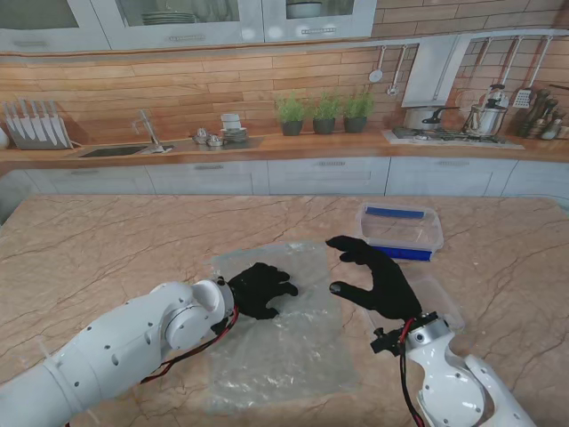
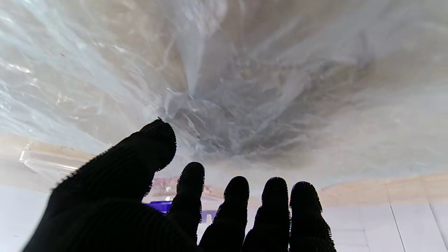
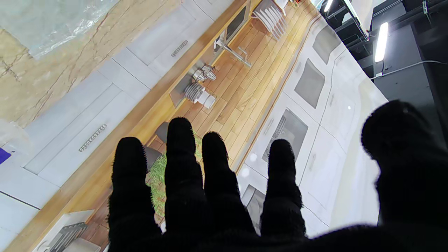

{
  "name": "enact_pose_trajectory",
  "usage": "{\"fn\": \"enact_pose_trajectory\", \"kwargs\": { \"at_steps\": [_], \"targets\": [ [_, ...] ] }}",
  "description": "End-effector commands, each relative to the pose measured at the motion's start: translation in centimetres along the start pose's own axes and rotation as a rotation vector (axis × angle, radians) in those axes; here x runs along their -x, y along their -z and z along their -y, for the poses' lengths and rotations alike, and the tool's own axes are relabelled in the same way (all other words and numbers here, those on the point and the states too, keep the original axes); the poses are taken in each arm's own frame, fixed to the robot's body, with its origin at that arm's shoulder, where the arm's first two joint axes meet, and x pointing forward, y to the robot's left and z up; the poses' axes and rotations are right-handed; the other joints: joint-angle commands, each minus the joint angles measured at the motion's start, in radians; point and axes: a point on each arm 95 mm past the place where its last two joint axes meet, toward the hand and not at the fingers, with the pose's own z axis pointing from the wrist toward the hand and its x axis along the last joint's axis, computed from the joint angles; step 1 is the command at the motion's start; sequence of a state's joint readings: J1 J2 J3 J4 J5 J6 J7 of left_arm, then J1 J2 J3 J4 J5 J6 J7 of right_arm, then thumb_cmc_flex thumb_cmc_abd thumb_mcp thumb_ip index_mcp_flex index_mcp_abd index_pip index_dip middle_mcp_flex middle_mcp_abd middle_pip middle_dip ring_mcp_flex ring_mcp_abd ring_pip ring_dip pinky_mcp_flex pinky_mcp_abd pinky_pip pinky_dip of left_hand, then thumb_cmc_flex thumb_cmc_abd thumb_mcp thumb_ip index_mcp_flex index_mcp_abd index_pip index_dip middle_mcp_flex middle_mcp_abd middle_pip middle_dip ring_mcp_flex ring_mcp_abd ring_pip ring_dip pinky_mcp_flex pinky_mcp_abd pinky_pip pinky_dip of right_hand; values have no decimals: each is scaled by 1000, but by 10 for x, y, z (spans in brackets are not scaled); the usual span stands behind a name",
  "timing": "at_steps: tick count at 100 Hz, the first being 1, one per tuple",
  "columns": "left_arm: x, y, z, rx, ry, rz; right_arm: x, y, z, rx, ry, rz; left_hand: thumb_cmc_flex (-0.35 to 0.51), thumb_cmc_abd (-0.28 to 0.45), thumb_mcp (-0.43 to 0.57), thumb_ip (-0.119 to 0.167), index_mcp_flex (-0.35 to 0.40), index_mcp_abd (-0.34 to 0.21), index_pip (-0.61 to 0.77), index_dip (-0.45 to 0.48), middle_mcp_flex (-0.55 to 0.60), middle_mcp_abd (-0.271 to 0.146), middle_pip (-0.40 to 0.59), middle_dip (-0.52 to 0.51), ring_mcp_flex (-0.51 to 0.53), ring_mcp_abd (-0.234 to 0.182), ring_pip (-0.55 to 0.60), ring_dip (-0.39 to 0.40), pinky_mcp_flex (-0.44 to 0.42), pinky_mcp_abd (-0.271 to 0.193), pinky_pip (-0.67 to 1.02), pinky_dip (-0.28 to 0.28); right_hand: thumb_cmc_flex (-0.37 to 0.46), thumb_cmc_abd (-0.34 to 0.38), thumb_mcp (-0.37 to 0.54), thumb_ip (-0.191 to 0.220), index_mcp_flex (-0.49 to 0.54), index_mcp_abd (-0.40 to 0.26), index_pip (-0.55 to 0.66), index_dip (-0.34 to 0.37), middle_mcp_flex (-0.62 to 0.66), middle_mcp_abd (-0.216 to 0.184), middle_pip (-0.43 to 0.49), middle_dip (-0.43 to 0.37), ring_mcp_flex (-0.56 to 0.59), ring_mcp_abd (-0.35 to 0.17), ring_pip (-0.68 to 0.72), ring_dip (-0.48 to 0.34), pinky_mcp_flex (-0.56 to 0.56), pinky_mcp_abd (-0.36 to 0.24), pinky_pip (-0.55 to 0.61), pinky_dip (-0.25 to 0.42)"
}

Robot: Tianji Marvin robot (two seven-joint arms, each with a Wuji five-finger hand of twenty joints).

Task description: Fold the bubble film and place it into the plastic crate

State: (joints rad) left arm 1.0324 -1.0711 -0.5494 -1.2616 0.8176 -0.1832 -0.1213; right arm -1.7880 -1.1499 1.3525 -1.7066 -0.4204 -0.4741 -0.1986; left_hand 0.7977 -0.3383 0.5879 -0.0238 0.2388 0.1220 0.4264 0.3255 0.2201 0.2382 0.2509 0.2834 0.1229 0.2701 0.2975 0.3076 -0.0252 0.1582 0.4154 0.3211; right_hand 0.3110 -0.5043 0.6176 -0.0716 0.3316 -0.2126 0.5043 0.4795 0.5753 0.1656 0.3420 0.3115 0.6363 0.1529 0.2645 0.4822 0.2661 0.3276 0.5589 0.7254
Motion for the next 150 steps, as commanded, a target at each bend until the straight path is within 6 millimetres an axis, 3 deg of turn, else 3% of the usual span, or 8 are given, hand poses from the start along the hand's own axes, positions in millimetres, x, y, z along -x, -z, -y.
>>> {"fn": "enact_pose_trajectory", "kwargs": {
  "at_steps": [1, 31, 50, 60, 72, 107, 138, 150],
  "targets": [
    [-8, 3, 1, -26, 6, -14, -1, -3, 2, -3, -16, 3, -34, -37, 14, -24, -2, -17, 31, 4, -5, -14, 24, 7, 0, -8, 2, 11, -16, -7, 20, -20, -30, 27, -19, 20, 1, -6, -17, -3, 9, -1, -25, 11, 0, -7, 6, 13, -12, -26, 17, 27],
    [6, 37, 15, -211, -5, 105, -6, -17, 8, -13, 43, 32, -67, 36, -118, -28, 96, -15, 41, 17, 95, 0, 32, 19, 75, 7, 39, 44, 3, 87, 279, 42, 34, 22, -36, 33, 19, 30, -3, 4, 5, 41, 71, 45, 1, 11, 91, 49, 61, -65, 155, 82],
    [28, 55, 15, -262, 33, 240, -12, -30, 3, -61, 144, 86, -56, 48, -151, -26, 164, -10, 42, 35, 170, 18, 46, 37, 126, 28, 85, 81, 38, 123, 409, 100, 96, 25, -54, 46, 53, 84, 11, 11, 12, 86, 221, 105, -6, 46, 335, 160, 107, -130, 461, 155],
    [39, 59, 14, -287, 33, 319, -19, -40, 5, -53, 196, 186, -54, 46, -143, -24, 193, 6, 55, 49, 235, 37, 105, 96, 173, 65, 161, 143, 65, 150, 528, 160, 133, 41, -62, 59, 55, 196, 6, 15, 69, 115, 339, 132, 41, 82, 496, 202, 137, -123, 631, 126],
    [49, 62, 8, -270, 47, 378, -22, -52, 8, -89, 243, 256, -56, 50, -149, -25, 198, 5, 53, 49, 251, 33, 127, 141, 192, 65, 216, 191, 87, 152, 600, 198, 181, 56, -79, 66, 109, 223, 10, 16, 139, 139, 431, 131, 104, 110, 628, 218, 180, -115, 780, 66],
    [71, 42, -2, -282, 176, 527, 12, -100, 23, -267, 434, 440, -70, -10, -24, -31, 265, -6, 119, 72, 381, 20, 369, 410, 330, 96, 551, 507, 209, 170, 858, 357, 230, 40, -81, 65, 197, 204, 23, 17, 277, 176, 647, 226, 245, 104, 911, 316, 280, -104, 1011, 58],
    [73, 25, -2, -205, 186, 620, 38, -131, 39, -369, 600, 537, -84, -21, -63, -33, 186, -2, 40, 26, 331, 38, 358, 457, 281, 103, 541, 549, 166, 170, 832, 353, 216, -27, -40, 64, 122, 249, -17, -18, 304, 161, 734, 284, 299, 62, 1021, 344, 331, -109, 1069, 43],
    [73, 18, -4, -205, 199, 648, 47, -143, 44, -394, 636, 571, -80, -27, -73, -30, 148, -3, 21, 15, 326, 45, 361, 462, 278, 112, 544, 554, 164, 178, 830, 352, 196, -50, -6, 60, 70, 269, -29, -55, 338, 144, 827, 339, 367, 5, 1141, 375, 396, -148, 1157, 51]
  ]
}}
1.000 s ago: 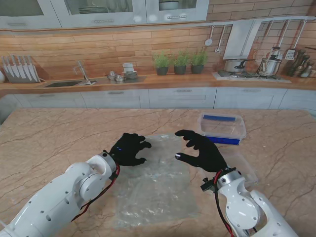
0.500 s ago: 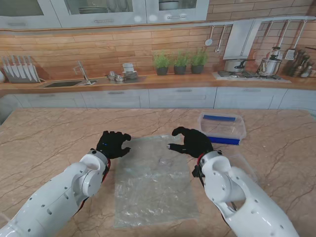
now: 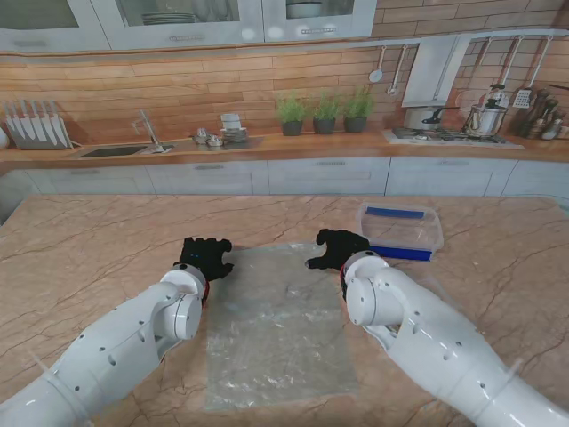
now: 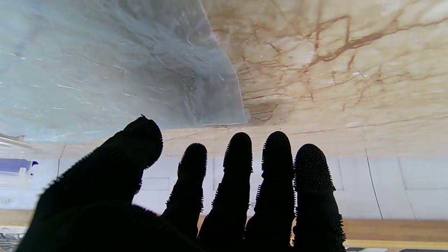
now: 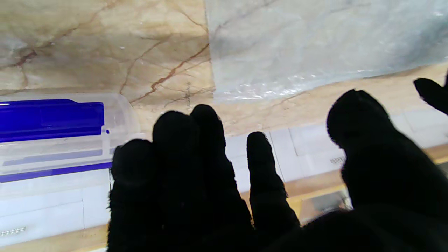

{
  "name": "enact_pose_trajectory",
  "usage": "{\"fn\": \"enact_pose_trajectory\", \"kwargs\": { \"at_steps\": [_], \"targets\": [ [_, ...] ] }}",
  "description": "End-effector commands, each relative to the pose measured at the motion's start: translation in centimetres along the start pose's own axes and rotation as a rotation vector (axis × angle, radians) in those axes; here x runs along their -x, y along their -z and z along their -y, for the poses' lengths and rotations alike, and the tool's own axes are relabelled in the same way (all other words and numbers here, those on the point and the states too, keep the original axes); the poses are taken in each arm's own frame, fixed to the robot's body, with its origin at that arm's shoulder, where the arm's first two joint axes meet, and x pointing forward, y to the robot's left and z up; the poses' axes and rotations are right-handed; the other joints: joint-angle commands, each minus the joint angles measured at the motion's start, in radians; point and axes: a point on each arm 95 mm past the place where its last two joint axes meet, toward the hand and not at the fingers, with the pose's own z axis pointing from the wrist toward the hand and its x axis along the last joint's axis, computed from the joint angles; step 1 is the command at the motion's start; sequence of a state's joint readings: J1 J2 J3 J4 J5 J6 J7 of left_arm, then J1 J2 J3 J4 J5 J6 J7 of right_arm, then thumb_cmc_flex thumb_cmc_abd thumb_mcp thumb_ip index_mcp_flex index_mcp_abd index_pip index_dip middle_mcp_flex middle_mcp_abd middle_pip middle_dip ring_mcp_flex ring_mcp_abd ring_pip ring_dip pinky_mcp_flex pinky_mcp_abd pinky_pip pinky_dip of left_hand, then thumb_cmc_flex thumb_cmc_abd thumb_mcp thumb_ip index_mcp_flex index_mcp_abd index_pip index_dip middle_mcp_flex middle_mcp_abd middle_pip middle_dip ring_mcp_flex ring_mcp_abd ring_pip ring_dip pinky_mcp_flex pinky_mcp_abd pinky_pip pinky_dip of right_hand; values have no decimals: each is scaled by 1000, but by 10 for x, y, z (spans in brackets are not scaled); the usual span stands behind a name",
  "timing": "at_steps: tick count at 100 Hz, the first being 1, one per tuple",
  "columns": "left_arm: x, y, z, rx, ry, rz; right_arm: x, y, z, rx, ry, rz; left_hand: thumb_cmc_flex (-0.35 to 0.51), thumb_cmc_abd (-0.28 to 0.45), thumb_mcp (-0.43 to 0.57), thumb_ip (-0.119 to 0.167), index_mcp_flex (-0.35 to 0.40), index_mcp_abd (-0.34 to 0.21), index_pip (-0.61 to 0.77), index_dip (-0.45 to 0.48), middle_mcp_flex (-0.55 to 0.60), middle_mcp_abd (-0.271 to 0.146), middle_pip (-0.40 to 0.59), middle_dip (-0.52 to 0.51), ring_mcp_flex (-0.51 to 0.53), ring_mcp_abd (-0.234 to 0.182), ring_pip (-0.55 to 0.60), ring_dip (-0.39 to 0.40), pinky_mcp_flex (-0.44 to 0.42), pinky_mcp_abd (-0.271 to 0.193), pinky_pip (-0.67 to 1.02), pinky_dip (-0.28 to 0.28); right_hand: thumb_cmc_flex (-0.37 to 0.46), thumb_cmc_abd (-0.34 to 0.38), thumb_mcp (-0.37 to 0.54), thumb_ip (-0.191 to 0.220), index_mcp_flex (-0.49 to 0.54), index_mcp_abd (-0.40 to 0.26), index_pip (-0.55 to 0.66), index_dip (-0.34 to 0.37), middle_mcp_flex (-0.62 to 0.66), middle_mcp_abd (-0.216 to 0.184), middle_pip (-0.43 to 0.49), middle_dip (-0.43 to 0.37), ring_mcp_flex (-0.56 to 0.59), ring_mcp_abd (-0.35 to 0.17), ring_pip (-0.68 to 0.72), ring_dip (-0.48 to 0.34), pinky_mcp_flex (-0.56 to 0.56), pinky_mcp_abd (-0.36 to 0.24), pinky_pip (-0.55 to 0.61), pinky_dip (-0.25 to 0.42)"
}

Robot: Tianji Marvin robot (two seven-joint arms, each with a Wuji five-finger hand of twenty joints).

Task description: Fold the bubble film and place it into the plastic crate

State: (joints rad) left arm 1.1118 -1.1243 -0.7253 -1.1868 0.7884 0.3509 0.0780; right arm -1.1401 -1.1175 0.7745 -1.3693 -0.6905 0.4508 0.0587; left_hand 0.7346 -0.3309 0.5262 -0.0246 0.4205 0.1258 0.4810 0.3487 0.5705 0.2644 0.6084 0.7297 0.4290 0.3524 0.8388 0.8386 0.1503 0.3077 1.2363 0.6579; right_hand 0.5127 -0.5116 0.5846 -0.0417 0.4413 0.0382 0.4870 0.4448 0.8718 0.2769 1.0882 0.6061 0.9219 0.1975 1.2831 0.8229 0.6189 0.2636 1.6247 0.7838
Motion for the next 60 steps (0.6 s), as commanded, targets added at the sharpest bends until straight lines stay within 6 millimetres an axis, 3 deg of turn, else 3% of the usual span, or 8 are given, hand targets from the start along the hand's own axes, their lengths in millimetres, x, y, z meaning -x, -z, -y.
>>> {"fn": "enact_pose_trajectory", "kwargs": {
  "at_steps": [1, 14, 18, 22, 35, 37, 39, 60],
  "targets": [
    [-8, -3, -4, -2, 23, -2, -6, -7, -6, 0, 0, 6, -18, -34, -12, -29, -38, -8, -36, -9, -25, 20, 4, 16, -30, 30, 2, 23, -13, 29, 9, 15, -7, -44, 29, 30, -43, 18, -11, -25, 51, 30, 96, 53, 96, -49, 142, 37, 60, -93, 110, -5],
    [-9, -6, -7, 27, 29, 14, -10, -19, -5, -57, -4, 60, -18, -28, -20, -27, -84, -17, -55, -25, -31, 20, 11, 23, -33, 30, 11, 29, -13, 27, 9, 14, -21, -36, 33, 28, -122, 39, -13, -91, 118, 17, 175, 117, 210, -110, 265, 27, 206, -138, 229, -38],
    [-9, -6, -8, 38, 30, 16, -11, -22, -4, -73, 0, 72, -17, -26, -23, -26, -102, -23, -61, -30, -30, 19, 14, 26, -31, 30, 16, 31, -9, 27, 11, 15, -23, -32, 31, 28, -152, 47, -19, -99, 114, 18, 178, 121, 213, -113, 271, 26, 212, -142, 234, -40],
    [-9, -6, -9, 45, 30, 19, -12, -26, -3, -79, 14, 80, -17, -24, -28, -26, -118, -27, -67, -36, -30, 19, 17, 29, -31, 29, 19, 33, -10, 28, 12, 16, -22, -29, 23, 32, -184, 54, 22, -160, 116, 17, 178, 133, 218, -118, 282, 10, 218, -147, 247, -64],
    [-8, -9, -9, 51, 38, 42, -14, -38, -3, -102, 47, 103, -17, -23, -40, -24, -160, -31, -81, -50, -29, 19, 29, 40, -28, 32, 31, 39, -8, 31, 14, 18, -19, -29, 26, 32, -230, 65, 34, -176, 121, 13, 185, 136, 234, -127, 290, 8, 239, -158, 259, -68],
    [-8, -9, -9, 52, 39, 46, -14, -40, -3, -103, 52, 107, -16, -24, -42, -24, -167, -31, -83, -52, -28, 20, 31, 42, -29, 33, 33, 40, -8, 32, 15, 18, -18, -30, 27, 32, -248, 68, 75, -236, 121, 13, 186, 133, 236, -128, 291, 3, 242, -158, 266, -82],
    [-8, -10, -9, 52, 40, 49, -14, -42, -3, -103, 58, 111, -16, -25, -43, -24, -171, -31, -84, -53, -27, 19, 34, 44, -28, 34, 35, 41, -7, 33, 15, 19, -18, -29, 28, 32, -263, 71, 83, -253, 121, 11, 186, 133, 237, -129, 291, 2, 243, -159, 268, -85],
    [-7, -13, -9, 46, 28, 83, -14, -58, -3, -132, 98, 121, -18, -16, -59, -21, -214, -16, -91, -69, -24, 20, 51, 58, -24, 41, 50, 49, -2, 42, 19, 24, -6, -32, 42, 32, -304, 64, 125, -269, 138, 6, 189, 127, 263, -134, 290, -3, 269, -169, 281, -91]
  ]
}}
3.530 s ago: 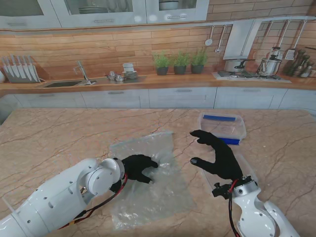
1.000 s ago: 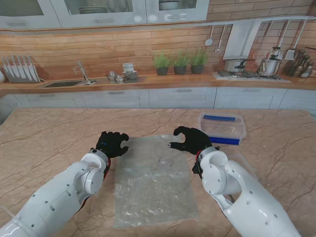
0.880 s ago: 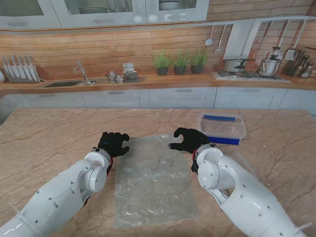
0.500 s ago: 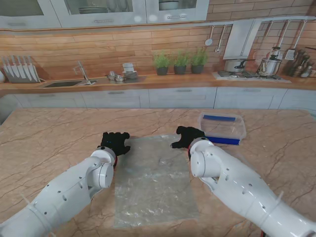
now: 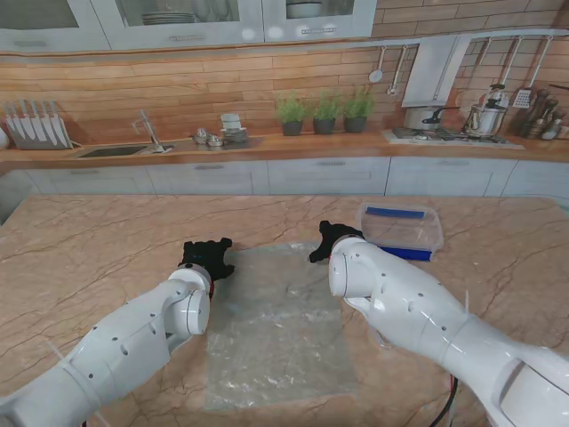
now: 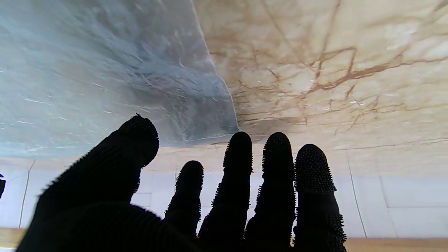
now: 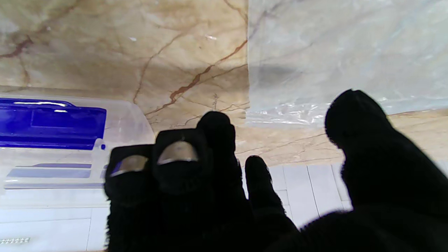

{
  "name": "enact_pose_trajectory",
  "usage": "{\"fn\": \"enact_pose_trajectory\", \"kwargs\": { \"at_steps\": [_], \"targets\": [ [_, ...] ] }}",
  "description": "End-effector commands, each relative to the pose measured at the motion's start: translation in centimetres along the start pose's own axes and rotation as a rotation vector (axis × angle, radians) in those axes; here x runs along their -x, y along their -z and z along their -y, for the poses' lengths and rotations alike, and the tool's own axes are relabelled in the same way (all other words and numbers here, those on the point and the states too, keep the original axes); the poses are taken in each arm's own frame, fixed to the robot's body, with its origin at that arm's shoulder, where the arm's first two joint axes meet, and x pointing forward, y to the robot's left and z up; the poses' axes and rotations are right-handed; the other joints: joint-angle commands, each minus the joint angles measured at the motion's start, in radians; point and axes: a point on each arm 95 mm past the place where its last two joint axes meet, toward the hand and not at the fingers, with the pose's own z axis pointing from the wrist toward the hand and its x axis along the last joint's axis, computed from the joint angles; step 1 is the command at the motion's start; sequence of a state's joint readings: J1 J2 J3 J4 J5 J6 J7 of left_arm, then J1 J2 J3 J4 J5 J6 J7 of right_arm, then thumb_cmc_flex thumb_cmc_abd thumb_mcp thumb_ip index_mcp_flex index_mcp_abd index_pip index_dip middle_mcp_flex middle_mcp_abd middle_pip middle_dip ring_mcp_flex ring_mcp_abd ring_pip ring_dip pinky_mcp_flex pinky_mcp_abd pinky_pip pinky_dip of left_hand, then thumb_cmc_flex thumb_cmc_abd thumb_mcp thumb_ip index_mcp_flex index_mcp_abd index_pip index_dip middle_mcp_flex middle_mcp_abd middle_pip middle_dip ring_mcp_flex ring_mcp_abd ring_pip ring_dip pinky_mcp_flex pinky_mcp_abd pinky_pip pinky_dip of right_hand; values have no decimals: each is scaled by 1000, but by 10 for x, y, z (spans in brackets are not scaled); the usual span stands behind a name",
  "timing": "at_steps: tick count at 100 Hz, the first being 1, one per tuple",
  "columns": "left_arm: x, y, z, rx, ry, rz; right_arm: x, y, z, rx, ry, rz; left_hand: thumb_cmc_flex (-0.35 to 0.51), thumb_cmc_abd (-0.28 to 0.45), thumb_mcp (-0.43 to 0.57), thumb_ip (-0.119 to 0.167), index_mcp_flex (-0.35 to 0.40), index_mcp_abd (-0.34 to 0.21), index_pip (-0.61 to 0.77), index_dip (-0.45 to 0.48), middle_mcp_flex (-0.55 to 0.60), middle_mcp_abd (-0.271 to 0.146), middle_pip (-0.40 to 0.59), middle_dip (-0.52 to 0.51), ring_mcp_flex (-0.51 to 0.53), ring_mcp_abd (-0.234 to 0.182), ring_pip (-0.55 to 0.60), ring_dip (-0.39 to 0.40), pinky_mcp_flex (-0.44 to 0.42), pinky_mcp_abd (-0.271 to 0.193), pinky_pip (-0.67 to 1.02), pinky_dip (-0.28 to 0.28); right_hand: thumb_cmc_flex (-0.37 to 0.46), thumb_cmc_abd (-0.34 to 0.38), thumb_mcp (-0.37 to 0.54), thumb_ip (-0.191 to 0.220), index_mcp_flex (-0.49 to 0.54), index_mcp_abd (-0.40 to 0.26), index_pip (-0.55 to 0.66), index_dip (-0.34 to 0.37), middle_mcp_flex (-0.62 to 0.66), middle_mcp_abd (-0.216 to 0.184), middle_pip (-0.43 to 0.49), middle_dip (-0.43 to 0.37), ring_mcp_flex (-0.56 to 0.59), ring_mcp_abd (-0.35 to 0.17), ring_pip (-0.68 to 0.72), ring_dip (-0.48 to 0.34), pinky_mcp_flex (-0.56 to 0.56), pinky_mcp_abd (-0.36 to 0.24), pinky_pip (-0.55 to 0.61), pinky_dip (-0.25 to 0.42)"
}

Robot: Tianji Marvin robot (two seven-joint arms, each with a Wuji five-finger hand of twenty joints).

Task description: Fold the bubble film and place it into the plastic crate

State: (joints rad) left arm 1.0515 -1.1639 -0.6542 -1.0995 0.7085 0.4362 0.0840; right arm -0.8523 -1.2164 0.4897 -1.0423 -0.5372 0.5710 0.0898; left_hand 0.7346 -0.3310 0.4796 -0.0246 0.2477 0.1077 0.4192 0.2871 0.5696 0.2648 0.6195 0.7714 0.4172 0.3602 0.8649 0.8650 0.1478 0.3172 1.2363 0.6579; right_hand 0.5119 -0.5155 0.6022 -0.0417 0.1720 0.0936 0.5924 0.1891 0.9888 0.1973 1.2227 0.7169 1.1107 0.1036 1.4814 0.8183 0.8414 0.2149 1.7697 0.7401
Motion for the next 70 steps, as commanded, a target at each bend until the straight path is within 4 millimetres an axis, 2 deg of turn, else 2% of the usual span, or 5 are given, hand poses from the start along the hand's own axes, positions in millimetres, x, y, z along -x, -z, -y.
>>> {"fn": "enact_pose_trajectory", "kwargs": {
  "at_steps": [1, 28, 42, 62, 70],
  "targets": [
    [-4, -1, 0, -3, 10, 4, -8, -2, -5, -9, 0, -22, -18, -15, -13, -20, -41, 2, -29, -8, -23, 19, 40, 17, -12, 33, 25, 23, 1, 33, 19, 24, -5, -31, 25, 31, -33, 7, 21, -13, 23, 85, 55, 16, 76, -40, 92, 1, 47, -120, 136, -48],
    [-6, -3, -3, 13, -8, 11, -18, -12, 5, -36, 104, -60, -20, -39, -10, -19, -32, 3, -25, -17, -78, 31, 0, -2, -59, 36, -18, 3, -41, 25, -8, 13, -33, -83, 81, 23, 19, -10, 53, -18, 57, 62, 69, 13, 114, -61, 97, -3, 84, -140, 156, -66],
    [-5, -6, -10, 18, -85, 23, -20, -16, 14, -63, 181, -65, -45, -47, -16, -22, -28, 13, -23, -20, -108, 38, -11, -8, -88, 39, -28, 0, -70, 16, -17, 9, -42, -128, 113, 19, 2, -9, 46, -25, 66, 47, 72, 11, 145, -75, 95, -7, 111, -157, 163, -82],
    [-8, -6, -14, 7, -123, 18, -20, -19, 25, -69, 235, -70, -71, -57, -24, -22, -99, 34, -62, -39, -163, 38, -36, -23, -118, 36, -38, -3, -95, 8, -26, 5, -29, -143, 123, 13, 50, -15, 67, -18, 96, 35, 79, 10, 176, -84, 95, -7, 136, -167, 168, -90],
    [-9, -6, -14, 20, -138, 14, -19, -20, 28, -70, 245, -73, -77, -55, -34, -19, -92, 47, -141, -90, -184, 36, -45, -38, -129, 30, -50, -10, -106, 3, -31, -2, -17, -153, 128, 12, 117, -34, 92, -8, 104, 35, 78, 7, 179, -83, 93, -7, 136, -168, 169, -92]
  ]
}}
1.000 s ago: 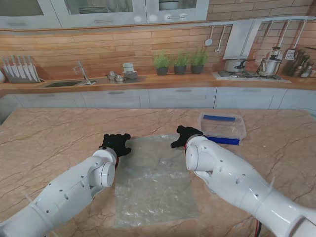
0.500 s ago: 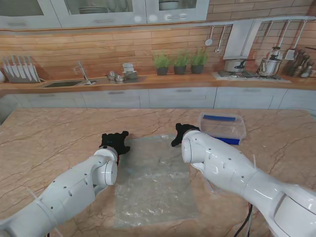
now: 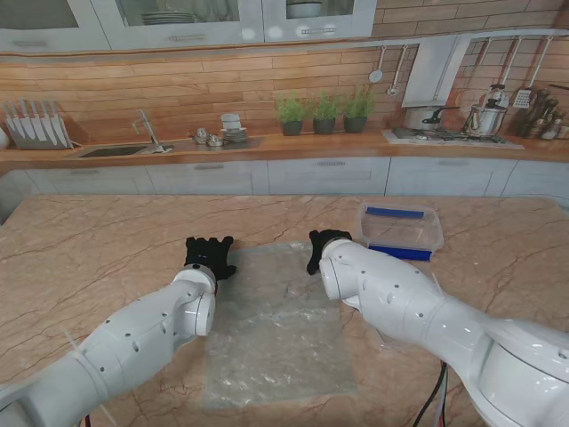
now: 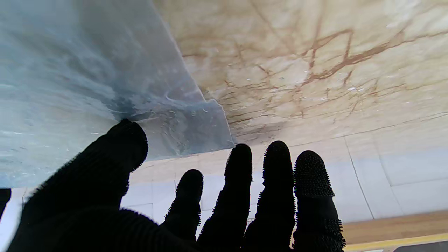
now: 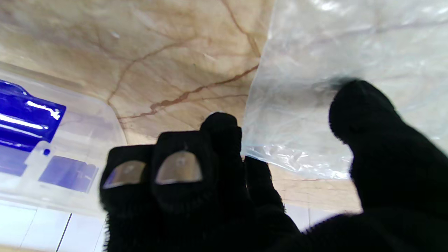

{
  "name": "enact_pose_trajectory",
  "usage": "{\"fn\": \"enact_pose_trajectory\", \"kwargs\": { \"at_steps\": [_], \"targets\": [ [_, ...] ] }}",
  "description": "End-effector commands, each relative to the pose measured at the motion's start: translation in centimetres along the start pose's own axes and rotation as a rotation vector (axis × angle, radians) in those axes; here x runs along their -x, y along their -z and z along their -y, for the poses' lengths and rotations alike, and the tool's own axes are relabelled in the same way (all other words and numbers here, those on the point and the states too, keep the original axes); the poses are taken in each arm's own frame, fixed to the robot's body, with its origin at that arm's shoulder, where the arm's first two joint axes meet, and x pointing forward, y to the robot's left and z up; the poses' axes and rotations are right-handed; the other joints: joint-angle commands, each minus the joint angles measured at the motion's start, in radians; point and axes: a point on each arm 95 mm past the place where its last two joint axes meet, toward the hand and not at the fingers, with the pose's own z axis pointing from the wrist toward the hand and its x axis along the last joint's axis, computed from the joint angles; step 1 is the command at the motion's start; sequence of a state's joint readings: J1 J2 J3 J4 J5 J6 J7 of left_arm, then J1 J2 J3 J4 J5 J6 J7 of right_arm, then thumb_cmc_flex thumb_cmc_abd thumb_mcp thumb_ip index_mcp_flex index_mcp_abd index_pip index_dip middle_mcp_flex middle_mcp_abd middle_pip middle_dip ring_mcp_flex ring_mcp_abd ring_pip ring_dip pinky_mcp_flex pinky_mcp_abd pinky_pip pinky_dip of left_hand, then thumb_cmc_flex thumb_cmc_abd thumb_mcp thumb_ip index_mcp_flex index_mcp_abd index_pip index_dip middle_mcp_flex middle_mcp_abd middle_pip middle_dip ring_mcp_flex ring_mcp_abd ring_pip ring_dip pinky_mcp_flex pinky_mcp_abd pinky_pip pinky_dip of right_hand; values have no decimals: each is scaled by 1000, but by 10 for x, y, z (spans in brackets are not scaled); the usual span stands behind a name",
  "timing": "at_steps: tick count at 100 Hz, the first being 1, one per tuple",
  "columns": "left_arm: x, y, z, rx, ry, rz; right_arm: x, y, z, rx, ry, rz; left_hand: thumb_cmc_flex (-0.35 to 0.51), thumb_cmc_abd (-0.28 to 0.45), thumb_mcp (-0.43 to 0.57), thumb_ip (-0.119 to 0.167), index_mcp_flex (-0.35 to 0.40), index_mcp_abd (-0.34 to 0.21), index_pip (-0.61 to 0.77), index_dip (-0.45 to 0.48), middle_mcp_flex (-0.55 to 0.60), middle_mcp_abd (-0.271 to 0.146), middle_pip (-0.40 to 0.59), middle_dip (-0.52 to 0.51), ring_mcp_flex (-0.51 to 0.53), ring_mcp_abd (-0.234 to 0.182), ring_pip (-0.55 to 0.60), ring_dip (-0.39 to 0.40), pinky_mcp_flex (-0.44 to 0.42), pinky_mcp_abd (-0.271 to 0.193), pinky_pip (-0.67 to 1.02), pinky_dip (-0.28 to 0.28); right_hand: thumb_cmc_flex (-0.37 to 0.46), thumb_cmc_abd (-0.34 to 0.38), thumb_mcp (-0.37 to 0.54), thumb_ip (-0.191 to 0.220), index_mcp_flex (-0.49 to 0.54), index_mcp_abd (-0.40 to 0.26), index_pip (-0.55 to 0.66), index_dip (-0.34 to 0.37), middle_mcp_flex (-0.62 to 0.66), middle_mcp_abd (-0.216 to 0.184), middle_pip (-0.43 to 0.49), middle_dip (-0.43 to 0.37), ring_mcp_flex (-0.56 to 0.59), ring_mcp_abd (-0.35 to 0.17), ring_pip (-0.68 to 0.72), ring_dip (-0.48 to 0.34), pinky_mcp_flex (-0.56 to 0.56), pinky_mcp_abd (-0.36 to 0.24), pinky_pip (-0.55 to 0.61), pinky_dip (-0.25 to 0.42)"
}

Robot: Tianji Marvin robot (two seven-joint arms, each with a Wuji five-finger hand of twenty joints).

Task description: Fold the bubble film and place it into the plastic crate

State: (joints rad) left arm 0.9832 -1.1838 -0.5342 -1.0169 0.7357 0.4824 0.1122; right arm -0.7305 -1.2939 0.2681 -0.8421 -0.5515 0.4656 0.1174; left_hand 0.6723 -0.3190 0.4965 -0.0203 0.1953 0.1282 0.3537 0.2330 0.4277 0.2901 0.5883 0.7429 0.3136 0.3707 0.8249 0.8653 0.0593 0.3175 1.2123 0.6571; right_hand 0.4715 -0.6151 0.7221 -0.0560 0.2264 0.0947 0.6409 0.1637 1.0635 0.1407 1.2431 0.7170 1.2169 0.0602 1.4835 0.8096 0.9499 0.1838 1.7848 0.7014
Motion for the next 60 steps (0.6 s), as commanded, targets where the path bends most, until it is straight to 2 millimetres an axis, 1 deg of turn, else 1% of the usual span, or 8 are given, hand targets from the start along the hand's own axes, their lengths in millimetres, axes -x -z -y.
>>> {"fn": "enact_pose_trajectory", "kwargs": {
  "at_steps": [1, 8, 10, 15, 21, 35, 46, 60],
  "targets": [
    [-3, 3, -8, 37, -9, -4, -5, 0, 12, -20, 13, -14, -16, -67, -53, -23, -40, 28, -88, -43, -47, 11, -16, -11, -27, 19, -11, -11, -19, 2, -8, -3, 25, -55, 9, 26, 78, -39, 49, 20, 33, 91, 58, 7, 73, -39, 91, 2, 28, -137, 154, -53],
    [-3, 3, -8, 42, -5, -5, -5, -1, 14, -19, 30, -19, -18, -72, -58, -21, -37, 29, -132, -68, -67, 12, -25, -17, -39, 20, -20, -13, -29, 1, -12, -7, 42, -72, 16, 24, 199, -63, 94, 44, 42, 88, 55, 4, 80, -38, 85, 0, 28, -137, 155, -55],
    [-3, 3, -8, 46, -2, -5, -5, -1, 15, -19, 36, -21, -18, -72, -58, -21, -38, 28, -132, -68, -71, 12, -29, -20, -42, 20, -24, -15, -32, 0, -14, -8, 44, -78, 28, 17, 240, -74, 76, 123, 43, 87, 55, 1, 81, -39, 83, 2, 27, -137, 157, -61],
    [-3, 4, -7, 56, 10, -3, -5, -2, 16, -14, 48, -24, -16, -70, -62, -21, -37, 24, -136, -70, -81, 12, -44, -30, -49, 18, -42, -24, -38, -3, -24, -15, 50, -85, 45, 16, 305, -108, 86, 174, 44, 87, 54, 0, 82, -43, 77, 2, 30, -137, 148, -65],
    [-3, 5, -6, 51, 23, -1, -5, -3, 18, -2, 56, -29, -9, -73, -61, -20, -32, 16, -117, -61, -79, 15, -48, -34, -51, 20, -50, -28, -41, 1, -30, -20, 68, -94, 62, 18, 354, -118, 97, 191, 48, 83, 51, -1, 83, -46, 73, 1, 31, -137, 146, -66],
    [-2, 3, -5, 36, 18, -1, -6, -4, 19, 9, 68, -42, 9, -79, -44, -19, -36, -17, -80, -41, -91, 17, -55, -40, -66, 19, -69, -38, -53, 1, -44, -29, 82, -118, 150, 2, 465, -159, 150, 323, 49, 83, 49, 0, 82, -48, 66, 3, 31, -136, 134, -65],
    [-2, -2, -8, 28, -3, -8, -7, -5, 19, 6, 69, -48, -3, -95, -19, -23, -36, -45, -63, -32, -124, 22, -67, -46, -99, 19, -90, -49, -82, -1, -85, -49, 120, -157, 160, -57, 485, -196, 268, 298, 49, 83, 49, 0, 81, -49, 60, 6, 30, -135, 125, -61],
    [-5, -6, -12, 47, -34, -13, -9, -5, 19, 1, 63, -55, -13, -117, 31, -31, -39, -62, 3, 1, -189, 28, -98, -64, -152, 10, -145, -83, -122, -6, -175, -88, 147, -177, 168, -69, 510, -224, 337, 272, 56, 90, 36, -4, 79, -44, 53, 6, 26, -129, 115, -61]
  ]
}}
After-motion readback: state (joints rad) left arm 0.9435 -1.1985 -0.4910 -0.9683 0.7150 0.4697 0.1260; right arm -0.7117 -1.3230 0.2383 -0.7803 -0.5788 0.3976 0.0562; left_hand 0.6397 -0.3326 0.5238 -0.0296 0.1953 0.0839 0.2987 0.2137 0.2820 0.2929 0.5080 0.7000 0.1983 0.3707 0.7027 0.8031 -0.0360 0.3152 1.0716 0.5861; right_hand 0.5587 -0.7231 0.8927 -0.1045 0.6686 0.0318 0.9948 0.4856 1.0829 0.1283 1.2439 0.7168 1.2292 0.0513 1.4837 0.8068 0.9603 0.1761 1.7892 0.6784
